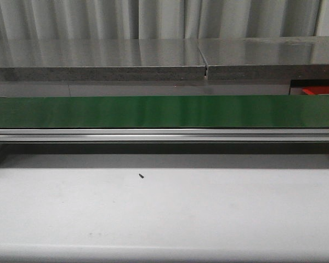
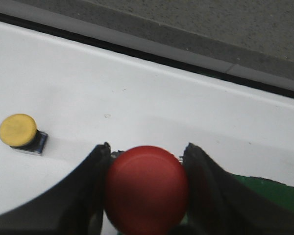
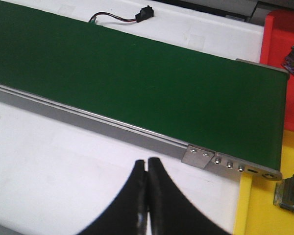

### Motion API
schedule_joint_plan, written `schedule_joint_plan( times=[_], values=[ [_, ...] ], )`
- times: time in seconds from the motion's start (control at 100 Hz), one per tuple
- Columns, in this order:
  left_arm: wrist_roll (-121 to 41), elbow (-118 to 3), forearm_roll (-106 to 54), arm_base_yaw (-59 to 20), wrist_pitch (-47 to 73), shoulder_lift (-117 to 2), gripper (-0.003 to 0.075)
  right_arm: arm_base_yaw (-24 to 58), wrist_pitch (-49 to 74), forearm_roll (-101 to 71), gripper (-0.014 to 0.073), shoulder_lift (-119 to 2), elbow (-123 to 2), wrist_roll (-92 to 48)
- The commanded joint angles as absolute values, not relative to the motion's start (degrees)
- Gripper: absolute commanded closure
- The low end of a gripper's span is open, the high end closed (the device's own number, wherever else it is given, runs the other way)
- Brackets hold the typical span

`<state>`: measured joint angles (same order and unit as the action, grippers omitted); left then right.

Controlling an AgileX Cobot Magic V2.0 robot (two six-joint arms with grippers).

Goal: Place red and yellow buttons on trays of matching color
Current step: 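Set the red button on the belt's near end, open left gripper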

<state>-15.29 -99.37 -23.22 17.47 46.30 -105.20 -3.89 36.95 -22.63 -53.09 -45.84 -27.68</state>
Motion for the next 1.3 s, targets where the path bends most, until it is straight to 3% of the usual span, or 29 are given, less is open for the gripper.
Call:
schedule_joint_plan(
  times=[0.0, 0.4, 0.92, 1.02, 1.14, 1.21, 1.29],
  values=[
    [-15.0, -94.7, -25.4, 15.8, 41.1, -97.6, 0.0668, -3.7, 34.2, -23.4, 0.066, -52.4, -47.5, -28.3],
    [-15.3, -74.9, -25.9, 10.9, 26.8, -92.8, 0.0668, -3.7, 34.3, -23.4, 0.066, -52.4, -47.5, -28.3],
    [-15.4, -73.3, -26.6, 8.2, 21.7, -98.8, 0.0658, -3.7, 34.3, -23.4, 0.066, -52.4, -47.5, -28.3],
    [-17.0, -73.3, -26.6, 8.2, 21.6, -98.9, 0.0546, -3.7, 34.3, -23.4, 0.066, -52.4, -47.5, -28.3],
    [-17.1, -73.3, -27.2, 8.2, 22.4, -98.9, 0.0239, -3.7, 34.3, -23.4, 0.066, -52.4, -47.5, -28.3],
    [-17.1, -73.3, -28.2, 8.2, 23.0, -98.8, 0.0097, -3.7, 34.3, -23.4, 0.066, -52.4, -47.5, -28.3],
    [-17.1, -73.3, -28.6, 8.0, 23.5, -98.0, 0.0039, -3.7, 34.3, -23.4, 0.066, -52.4, -47.5, -28.3]
  ],
)
